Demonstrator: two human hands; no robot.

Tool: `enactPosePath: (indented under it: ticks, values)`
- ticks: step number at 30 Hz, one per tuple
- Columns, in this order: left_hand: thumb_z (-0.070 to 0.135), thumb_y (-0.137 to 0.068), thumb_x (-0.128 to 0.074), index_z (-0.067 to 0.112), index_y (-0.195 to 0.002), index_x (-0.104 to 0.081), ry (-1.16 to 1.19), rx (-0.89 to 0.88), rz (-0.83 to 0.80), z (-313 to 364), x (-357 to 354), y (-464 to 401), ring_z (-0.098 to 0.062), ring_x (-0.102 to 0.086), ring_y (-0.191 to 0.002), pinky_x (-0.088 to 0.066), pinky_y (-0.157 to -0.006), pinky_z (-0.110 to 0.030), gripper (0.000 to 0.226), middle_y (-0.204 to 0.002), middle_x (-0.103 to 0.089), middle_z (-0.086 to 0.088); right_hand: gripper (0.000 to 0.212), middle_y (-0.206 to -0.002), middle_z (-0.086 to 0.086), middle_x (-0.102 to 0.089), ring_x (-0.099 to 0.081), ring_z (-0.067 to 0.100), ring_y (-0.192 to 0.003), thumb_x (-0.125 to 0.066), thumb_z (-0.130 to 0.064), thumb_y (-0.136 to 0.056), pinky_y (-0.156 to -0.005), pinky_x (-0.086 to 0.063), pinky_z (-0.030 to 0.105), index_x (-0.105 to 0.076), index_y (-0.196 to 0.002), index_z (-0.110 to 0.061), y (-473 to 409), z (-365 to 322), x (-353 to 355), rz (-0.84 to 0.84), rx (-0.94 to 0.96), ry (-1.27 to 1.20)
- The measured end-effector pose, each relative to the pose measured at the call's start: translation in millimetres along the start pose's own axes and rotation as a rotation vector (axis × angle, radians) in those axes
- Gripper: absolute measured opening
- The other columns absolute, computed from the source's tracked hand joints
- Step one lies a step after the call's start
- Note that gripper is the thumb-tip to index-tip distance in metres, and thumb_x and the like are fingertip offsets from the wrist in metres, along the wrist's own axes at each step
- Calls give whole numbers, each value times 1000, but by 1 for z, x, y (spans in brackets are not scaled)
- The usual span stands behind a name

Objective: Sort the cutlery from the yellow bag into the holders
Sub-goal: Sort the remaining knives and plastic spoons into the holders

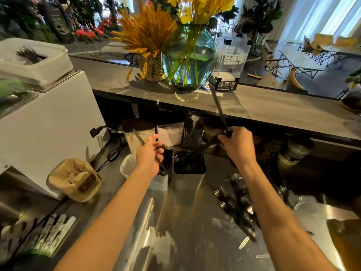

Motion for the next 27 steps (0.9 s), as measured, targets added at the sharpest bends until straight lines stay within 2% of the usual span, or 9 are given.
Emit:
enactPosePath:
  ticks: [3,5,9,12,16,19,22,24,27]
  values:
    - [17,-101,-53,13,-102,-65,-2,23,-35,2,0,-7,-5,-40,-42,-24,-35,-17,14,-64,-55,3,14,-87,7,-71,-67,20,-75,-69,-14,-93,-66,-56,33,-72,-103,-4,-1,-10,-32,-43,79,104]
    - [16,-100,-53,12,-103,-66,1,31,-52,6,2,-13,-6,-39,-42,-23,-34,-17,14,-60,-54,4,15,-90,11,-72,-68,26,-83,-70,-12,-91,-73,-57,38,-73,-102,-2,-3,-11,-58,-82,96,126]
    - [17,-103,-49,10,-109,-65,-15,45,-65,10,5,-22,-6,-39,-43,-23,-34,-17,19,-60,-55,3,10,-86,9,-70,-66,23,-80,-73,-12,-89,-65,-48,29,-72,-93,-2,-2,2,-112,-227,5,67]
    - [18,-103,-48,10,-108,-66,-23,58,-78,12,7,-27,-7,-38,-44,-22,-34,-17,20,-61,-55,3,11,-78,4,-66,-65,20,-76,-77,-14,-87,-61,-46,25,-72,-90,-4,3,31,-141,-297,-192,-25]
    - [22,-103,-49,10,-112,-65,-6,80,-104,16,13,-37,-6,-38,-43,-22,-32,-17,22,-63,-54,3,14,-62,0,-61,-50,5,-42,-80,-21,-85,-39,-38,17,-73,-89,-9,3,44,-153,-362,-359,-204]
    - [34,-106,-42,10,-116,-61,26,130,-163,14,10,-38,-6,-41,-41,-21,-30,-16,32,-63,-54,2,22,-53,-2,-47,-36,5,-35,-74,-30,-91,-38,-29,22,-68,-83,-10,-1,33,-146,-291,-403,-411]
    - [38,-106,-36,8,-122,-59,18,159,-227,14,4,-34,-8,-45,-44,-24,-31,-16,41,-67,-58,-1,37,-52,-4,-37,-31,9,-40,-56,-44,-100,-41,-23,26,-68,-96,-9,3,28,-150,-299,-496,-550]
    - [36,-107,-33,4,-127,-58,-19,153,-248,13,-1,-31,-13,-56,-56,-41,-41,-19,45,-76,-65,-7,47,-54,-2,-38,-31,10,-42,-44,-51,-103,-40,-21,24,-64,-97,-9,13,27,-158,-373,-574,-650]
    - [33,-109,-29,-1,-133,-54,-68,143,-286,12,-7,-28,-26,-69,-98,-56,-81,-34,48,-112,-70,-17,43,-57,0,-40,-31,11,-43,-38,-47,-106,-40,-19,21,-58,-93,-11,28,18,-161,-522,-625,-892]
Point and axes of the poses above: each hand's wrist, its own y-axis away from the middle knuckle, its own x-axis out of the back of the hand, z = x × y, the point moved 5 cm from there along -y, towards the middle knuckle
